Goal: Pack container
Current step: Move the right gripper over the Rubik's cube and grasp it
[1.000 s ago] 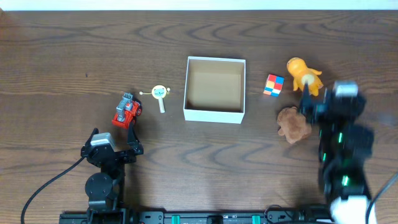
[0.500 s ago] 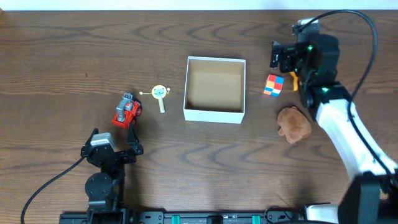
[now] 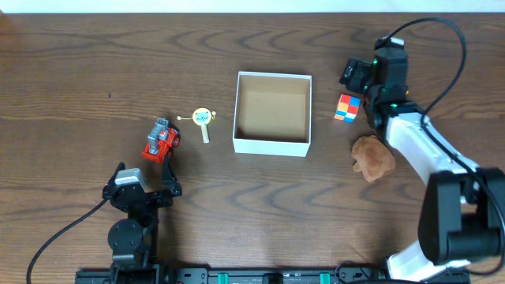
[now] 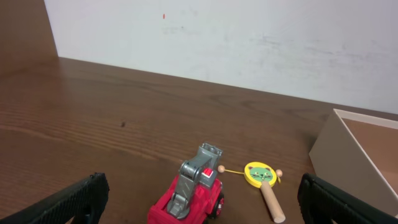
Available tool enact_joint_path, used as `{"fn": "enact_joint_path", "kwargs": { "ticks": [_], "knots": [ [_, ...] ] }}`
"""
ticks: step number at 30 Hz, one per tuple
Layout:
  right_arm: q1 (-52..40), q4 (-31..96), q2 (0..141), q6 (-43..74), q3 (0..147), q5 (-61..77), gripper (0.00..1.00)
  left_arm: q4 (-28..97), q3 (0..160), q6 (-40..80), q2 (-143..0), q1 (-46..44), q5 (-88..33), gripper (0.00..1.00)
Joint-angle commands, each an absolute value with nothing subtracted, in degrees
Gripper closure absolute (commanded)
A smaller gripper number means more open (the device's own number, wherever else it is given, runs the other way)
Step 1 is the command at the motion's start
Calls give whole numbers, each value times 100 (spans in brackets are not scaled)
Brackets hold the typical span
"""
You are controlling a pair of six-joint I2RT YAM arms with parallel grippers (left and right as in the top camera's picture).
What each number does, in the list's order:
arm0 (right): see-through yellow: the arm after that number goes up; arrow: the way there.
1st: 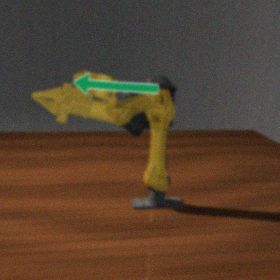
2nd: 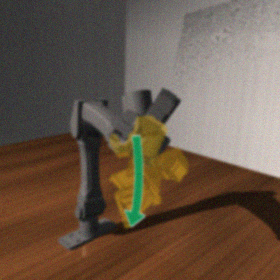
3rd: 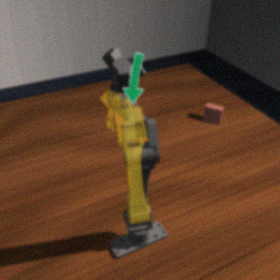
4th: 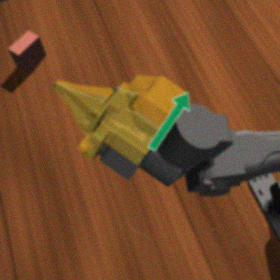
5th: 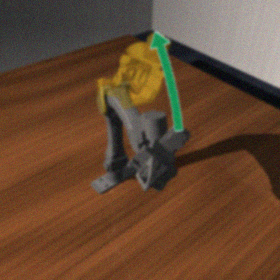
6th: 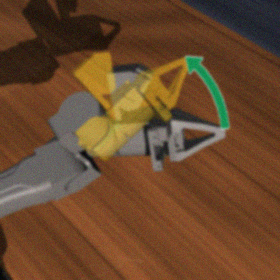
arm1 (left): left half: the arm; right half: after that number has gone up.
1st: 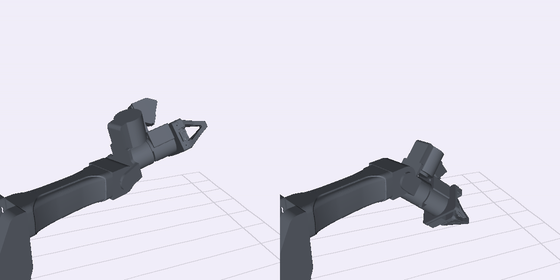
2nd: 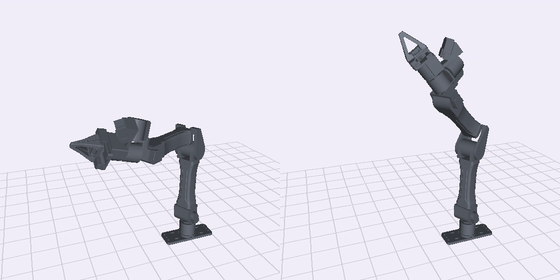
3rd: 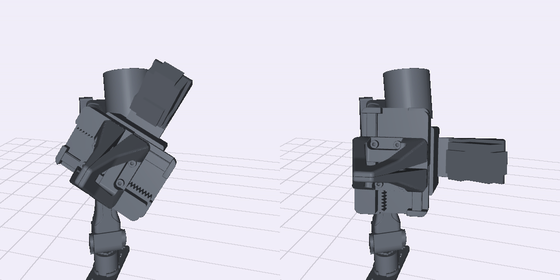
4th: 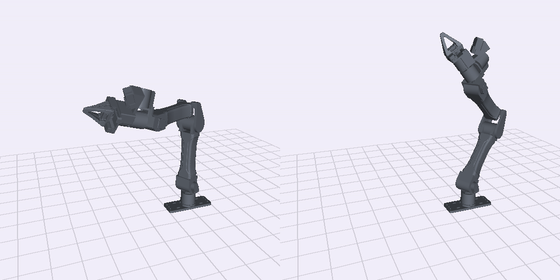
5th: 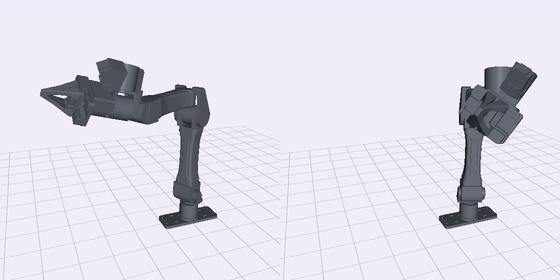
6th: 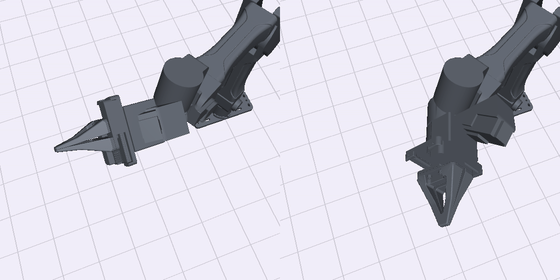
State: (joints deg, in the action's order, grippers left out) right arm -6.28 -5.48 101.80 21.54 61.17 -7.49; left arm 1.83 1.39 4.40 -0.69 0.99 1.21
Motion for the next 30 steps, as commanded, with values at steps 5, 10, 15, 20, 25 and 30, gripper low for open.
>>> {"fn": "enact_joint_path", "kwargs": {
  "ticks": [5, 10, 15, 20, 25, 30],
  "knots": [
    [-998, -742, 10833, 2480, 6213, -1227, 23, 405, 23, 364, -60, 78, 150, 2],
    [-1002, -698, 11135, 2473, 6213, -1520, 22, 405, 23, 364, -60, 78, 152, 2],
    [-985, -705, 11386, 2220, 6213, -1671, 20, 405, 23, 364, -60, 78, 150, 2],
    [-967, -690, 11544, 2202, 6213, -1673, 27, 405, 23, 364, -60, 78, 152, 2],
    [-967, -733, 11542, 2202, 6215, -1673, 46, 405, 23, 364, -60, 78, 150, 2],
    [-967, -753, 11537, 2200, 6217, -1673, 56, 405, 23, 364, -60, 78, 152, 2]
  ]
}}
